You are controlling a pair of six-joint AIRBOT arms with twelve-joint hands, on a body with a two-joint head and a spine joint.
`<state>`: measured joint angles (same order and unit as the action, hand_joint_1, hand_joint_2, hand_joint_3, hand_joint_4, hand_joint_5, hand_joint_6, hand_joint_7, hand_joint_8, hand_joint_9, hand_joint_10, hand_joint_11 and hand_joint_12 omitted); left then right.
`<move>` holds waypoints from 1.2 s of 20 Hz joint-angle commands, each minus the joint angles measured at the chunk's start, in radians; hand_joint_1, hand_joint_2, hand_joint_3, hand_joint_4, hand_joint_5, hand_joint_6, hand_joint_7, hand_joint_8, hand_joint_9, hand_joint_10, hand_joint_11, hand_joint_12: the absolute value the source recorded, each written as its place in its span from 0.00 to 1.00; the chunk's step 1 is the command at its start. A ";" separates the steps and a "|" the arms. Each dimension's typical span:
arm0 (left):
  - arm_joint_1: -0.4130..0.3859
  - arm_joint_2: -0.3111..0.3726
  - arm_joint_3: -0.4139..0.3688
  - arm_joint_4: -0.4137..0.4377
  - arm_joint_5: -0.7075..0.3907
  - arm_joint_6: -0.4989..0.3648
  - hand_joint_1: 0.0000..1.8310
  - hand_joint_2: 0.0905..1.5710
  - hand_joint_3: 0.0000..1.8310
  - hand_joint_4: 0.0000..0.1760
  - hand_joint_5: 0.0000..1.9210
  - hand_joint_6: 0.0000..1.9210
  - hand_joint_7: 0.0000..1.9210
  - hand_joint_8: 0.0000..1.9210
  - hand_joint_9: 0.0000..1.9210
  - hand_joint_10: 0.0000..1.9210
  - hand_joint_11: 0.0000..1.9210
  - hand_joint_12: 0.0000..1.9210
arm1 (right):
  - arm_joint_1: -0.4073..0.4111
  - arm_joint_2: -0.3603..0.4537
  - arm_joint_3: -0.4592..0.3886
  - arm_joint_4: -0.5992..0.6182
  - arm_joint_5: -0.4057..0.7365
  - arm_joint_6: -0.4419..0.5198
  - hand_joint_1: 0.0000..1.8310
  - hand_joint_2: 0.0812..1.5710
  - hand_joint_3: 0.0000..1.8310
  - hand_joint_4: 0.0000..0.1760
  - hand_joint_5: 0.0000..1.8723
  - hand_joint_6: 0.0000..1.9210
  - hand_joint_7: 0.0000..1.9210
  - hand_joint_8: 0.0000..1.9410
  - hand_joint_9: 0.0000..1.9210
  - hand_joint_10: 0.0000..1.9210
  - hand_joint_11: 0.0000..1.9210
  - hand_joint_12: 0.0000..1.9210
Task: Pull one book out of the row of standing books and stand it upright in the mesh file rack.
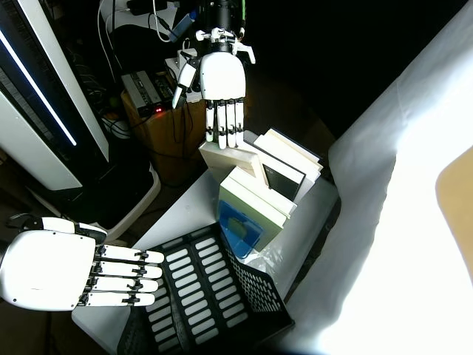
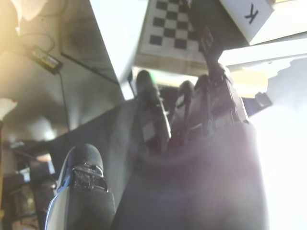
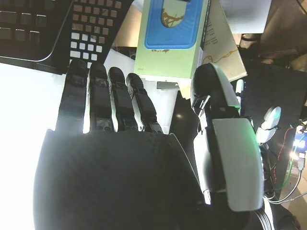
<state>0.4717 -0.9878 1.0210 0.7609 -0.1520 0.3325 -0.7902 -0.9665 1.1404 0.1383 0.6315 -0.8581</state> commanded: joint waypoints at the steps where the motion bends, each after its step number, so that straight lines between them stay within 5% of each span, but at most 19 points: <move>1: -0.007 0.008 -0.009 -0.001 -0.062 -0.005 0.05 0.74 0.01 0.00 0.29 0.01 0.00 0.00 0.00 0.00 0.00 0.00 | -0.002 0.006 0.007 0.010 0.103 0.004 0.27 0.83 0.00 0.00 0.00 0.00 0.00 0.00 0.00 0.00 0.00 0.00; 14: -0.007 0.052 -0.035 0.001 -0.096 -0.005 0.08 0.72 0.00 0.00 0.25 0.01 0.00 0.00 0.00 0.00 0.00 0.00 | -0.006 0.006 0.006 0.015 0.108 0.005 0.25 0.83 0.00 0.00 0.00 0.00 0.00 0.00 0.00 0.00 0.00 0.00; 24: 0.031 0.005 -0.005 0.001 -0.074 -0.005 0.05 0.71 0.00 0.00 0.29 0.02 0.00 0.00 0.00 0.00 0.00 0.00 | -0.009 0.005 0.006 0.019 0.110 0.005 0.27 0.83 0.00 0.00 0.00 0.00 0.00 0.00 0.00 0.00 0.00 0.00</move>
<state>0.5034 -0.9833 1.0149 0.7681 -0.1734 0.3317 -0.7975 -0.9684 1.1404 0.1459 0.6380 -0.8577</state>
